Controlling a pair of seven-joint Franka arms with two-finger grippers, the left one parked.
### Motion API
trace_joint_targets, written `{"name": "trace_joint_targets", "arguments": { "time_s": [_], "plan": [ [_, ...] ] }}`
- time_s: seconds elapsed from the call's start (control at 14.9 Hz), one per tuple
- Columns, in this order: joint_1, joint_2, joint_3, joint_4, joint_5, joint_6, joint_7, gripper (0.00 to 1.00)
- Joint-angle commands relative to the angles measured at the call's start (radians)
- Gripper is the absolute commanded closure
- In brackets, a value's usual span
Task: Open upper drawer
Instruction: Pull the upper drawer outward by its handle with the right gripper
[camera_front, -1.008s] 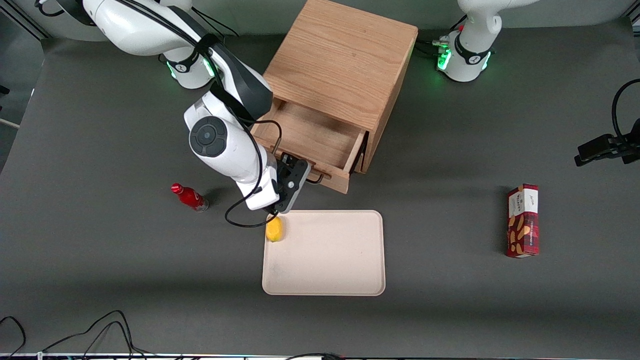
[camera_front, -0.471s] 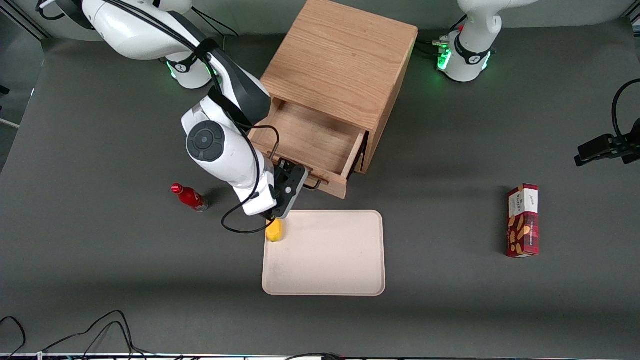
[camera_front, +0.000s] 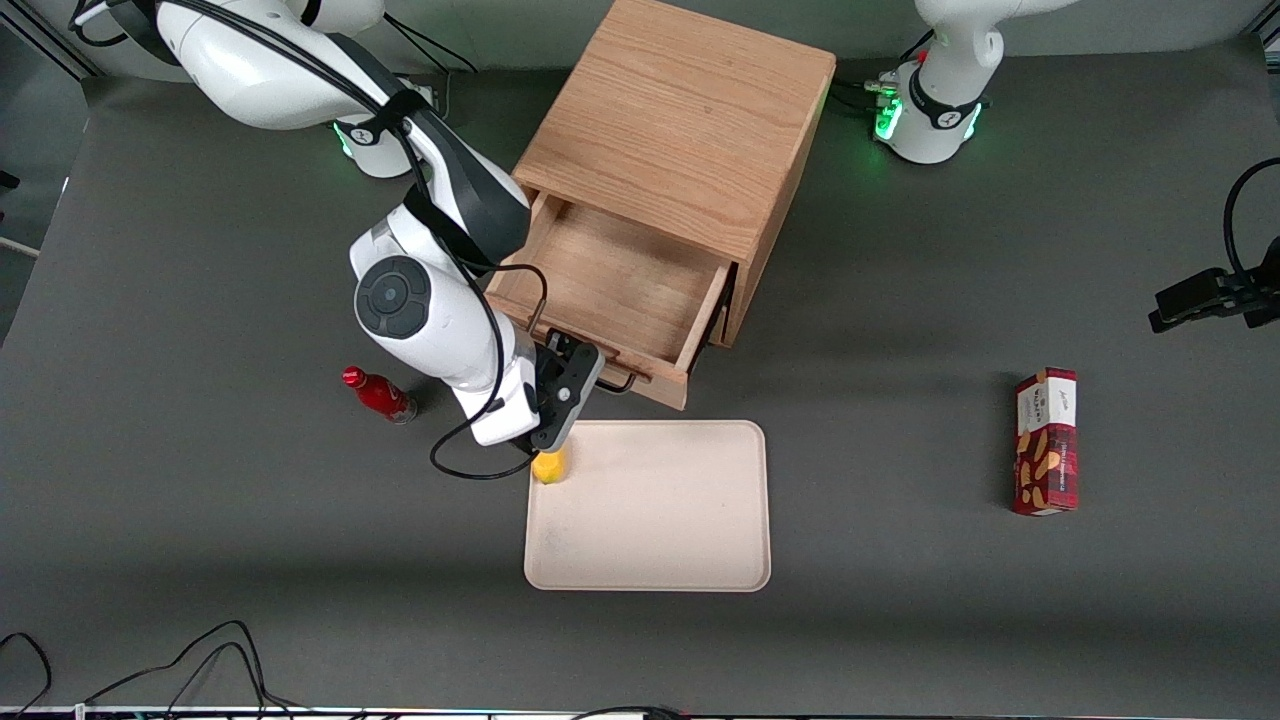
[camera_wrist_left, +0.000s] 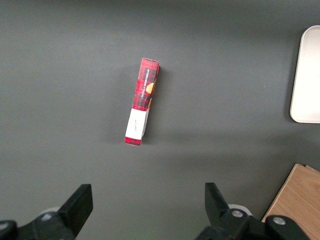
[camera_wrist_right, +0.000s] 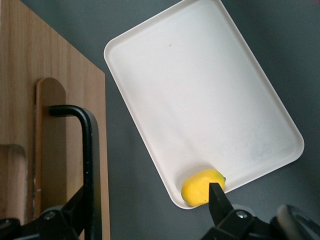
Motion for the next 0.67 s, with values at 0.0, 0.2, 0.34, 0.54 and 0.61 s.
{"name": "trace_joint_targets", "arguments": {
  "time_s": [0.0, 0.2, 0.34, 0.54, 0.61],
  "plan": [
    [0.001, 0.036, -0.026, 0.068, -0.019, -0.041, -0.023, 0.0],
    [0.001, 0.051, -0.034, 0.093, -0.019, -0.05, -0.042, 0.0],
    [-0.001, 0.061, -0.035, 0.11, -0.019, -0.053, -0.043, 0.0],
    [0.001, 0.088, -0.035, 0.156, -0.021, -0.084, -0.043, 0.0],
    [0.001, 0.096, -0.035, 0.167, -0.021, -0.087, -0.043, 0.0]
  ]
}}
